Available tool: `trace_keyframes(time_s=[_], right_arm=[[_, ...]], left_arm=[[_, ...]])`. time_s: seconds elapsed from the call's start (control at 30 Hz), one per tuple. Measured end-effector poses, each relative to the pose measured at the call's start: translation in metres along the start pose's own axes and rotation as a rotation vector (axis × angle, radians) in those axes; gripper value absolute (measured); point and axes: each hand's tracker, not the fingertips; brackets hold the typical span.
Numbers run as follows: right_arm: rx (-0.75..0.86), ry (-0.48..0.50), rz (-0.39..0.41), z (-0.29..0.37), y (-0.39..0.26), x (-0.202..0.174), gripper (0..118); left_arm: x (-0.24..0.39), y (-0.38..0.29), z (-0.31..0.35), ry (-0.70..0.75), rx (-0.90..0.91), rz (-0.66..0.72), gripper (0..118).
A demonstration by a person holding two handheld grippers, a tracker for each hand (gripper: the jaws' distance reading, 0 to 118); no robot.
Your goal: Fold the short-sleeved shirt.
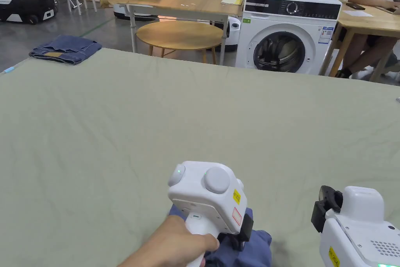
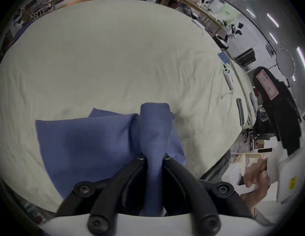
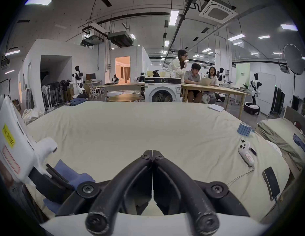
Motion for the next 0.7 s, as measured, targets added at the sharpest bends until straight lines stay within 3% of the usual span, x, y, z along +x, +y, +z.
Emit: trace_keyframes(time_s=[0.17, 0.43, 0.5, 0.57, 0.6, 0.7], right_arm=[[-0.009, 0.000, -0.004, 0.001, -0.002, 0.001, 0], [-0.005, -0.001, 0.001, 0.004, -0.001, 0.002, 0], [-0.007, 0.000, -0.003, 0.004, -0.002, 0.002, 0], [-0.009, -0.001, -0.005, 0.004, -0.002, 0.002, 0], [-0.010, 0.000, -0.009, 0.003, -0.003, 0.002, 0], [-0.016, 0.004, -0.018, 0.002, -0.004, 0.002, 0]], left_arm=[[-0.009, -0.003, -0.004, -0.125, 0.003, 0.071, 38], [-0.019, -0.010, 0.054, -0.283, 0.127, 0.012, 39], [-0.029, -0.013, 0.052, -0.290, 0.156, 0.018, 36], [-0.036, -0.012, 0.034, -0.319, 0.131, 0.042, 9], [-0.042, -0.013, 0.021, -0.363, 0.112, 0.071, 4], [-0.046, -0.016, -0.022, -0.474, 0.028, 0.108, 3]])
